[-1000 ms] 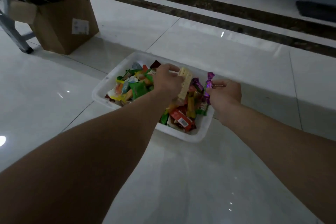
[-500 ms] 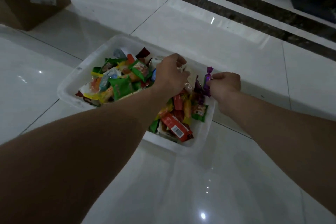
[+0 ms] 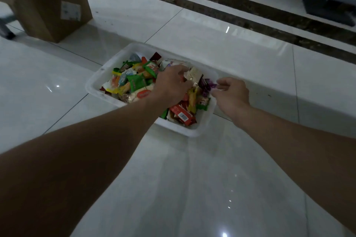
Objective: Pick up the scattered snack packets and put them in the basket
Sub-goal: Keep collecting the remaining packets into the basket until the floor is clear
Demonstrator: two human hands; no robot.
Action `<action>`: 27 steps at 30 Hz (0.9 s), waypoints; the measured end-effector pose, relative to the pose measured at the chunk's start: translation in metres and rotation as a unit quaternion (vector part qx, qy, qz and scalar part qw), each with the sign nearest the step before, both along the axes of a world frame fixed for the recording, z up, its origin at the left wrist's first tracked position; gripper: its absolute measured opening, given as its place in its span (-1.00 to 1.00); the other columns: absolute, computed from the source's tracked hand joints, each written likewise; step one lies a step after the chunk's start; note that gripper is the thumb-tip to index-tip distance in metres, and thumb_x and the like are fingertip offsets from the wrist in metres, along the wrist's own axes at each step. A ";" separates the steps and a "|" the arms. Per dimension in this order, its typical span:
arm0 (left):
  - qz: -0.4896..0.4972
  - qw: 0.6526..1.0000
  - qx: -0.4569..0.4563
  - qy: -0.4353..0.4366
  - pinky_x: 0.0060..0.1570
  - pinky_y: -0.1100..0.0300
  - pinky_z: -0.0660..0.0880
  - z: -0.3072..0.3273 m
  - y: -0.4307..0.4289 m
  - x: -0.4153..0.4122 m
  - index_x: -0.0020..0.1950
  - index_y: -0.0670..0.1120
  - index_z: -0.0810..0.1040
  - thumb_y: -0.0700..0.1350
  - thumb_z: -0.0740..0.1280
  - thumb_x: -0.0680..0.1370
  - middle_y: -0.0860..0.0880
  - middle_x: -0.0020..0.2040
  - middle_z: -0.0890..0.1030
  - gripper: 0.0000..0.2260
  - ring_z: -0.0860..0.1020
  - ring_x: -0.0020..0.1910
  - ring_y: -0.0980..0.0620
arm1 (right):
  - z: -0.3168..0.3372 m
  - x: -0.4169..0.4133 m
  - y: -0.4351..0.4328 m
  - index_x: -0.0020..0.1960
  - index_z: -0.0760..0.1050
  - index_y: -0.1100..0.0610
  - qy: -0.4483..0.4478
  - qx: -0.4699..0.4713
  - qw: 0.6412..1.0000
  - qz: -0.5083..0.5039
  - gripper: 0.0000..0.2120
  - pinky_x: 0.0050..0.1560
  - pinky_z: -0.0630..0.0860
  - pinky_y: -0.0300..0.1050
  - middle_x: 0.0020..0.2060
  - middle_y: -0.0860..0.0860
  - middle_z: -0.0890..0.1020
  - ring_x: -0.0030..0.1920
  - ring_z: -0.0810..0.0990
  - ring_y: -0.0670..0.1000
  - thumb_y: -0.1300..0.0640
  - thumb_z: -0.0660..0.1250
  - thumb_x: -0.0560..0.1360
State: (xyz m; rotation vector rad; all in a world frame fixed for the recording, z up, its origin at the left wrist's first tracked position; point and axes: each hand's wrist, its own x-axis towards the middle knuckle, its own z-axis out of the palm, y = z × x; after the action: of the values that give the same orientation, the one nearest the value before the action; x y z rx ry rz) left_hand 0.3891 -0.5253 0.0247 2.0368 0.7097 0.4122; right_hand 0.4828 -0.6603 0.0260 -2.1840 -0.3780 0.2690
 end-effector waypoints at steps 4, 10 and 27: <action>0.012 1.000 -0.019 -0.012 0.10 0.05 0.56 0.011 -0.034 -0.047 0.30 -0.08 0.52 -0.16 0.39 0.51 0.07 0.11 0.57 -0.65 0.58 0.05 0.04 | 0.000 -0.043 -0.025 0.21 0.56 0.09 0.001 0.018 0.999 0.035 -0.67 0.08 0.50 -0.20 0.09 0.00 0.63 0.05 0.59 -0.03 0.16 0.43 0.45; 0.108 0.994 0.010 0.022 0.13 0.20 0.43 0.008 -0.071 -0.111 0.34 -0.08 0.49 -0.10 0.40 0.52 -0.04 0.27 0.54 -0.61 0.52 0.17 0.00 | -0.008 -0.098 -0.060 0.25 0.54 0.08 0.012 0.015 0.991 0.132 -0.65 0.02 0.51 -0.17 0.12 -0.01 0.61 0.03 0.58 -0.02 0.13 0.41 0.47; 0.188 0.975 -0.059 0.106 0.24 0.07 0.47 -0.032 -0.166 -0.245 0.37 0.02 0.46 -0.04 0.42 0.50 -0.02 0.30 0.53 -0.55 0.56 0.17 0.00 | -0.054 -0.190 -0.157 0.35 0.44 0.04 0.061 -0.096 0.941 0.318 -0.47 0.08 0.43 -0.19 0.24 0.00 0.53 0.13 0.54 -0.03 -0.04 0.46 0.43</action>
State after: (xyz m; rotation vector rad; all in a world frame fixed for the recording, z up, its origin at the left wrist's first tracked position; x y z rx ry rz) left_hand 0.1437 -0.6913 -0.0071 1.8509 1.2317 0.3587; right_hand 0.2924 -0.8175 -0.0276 -2.1583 -1.0216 0.8222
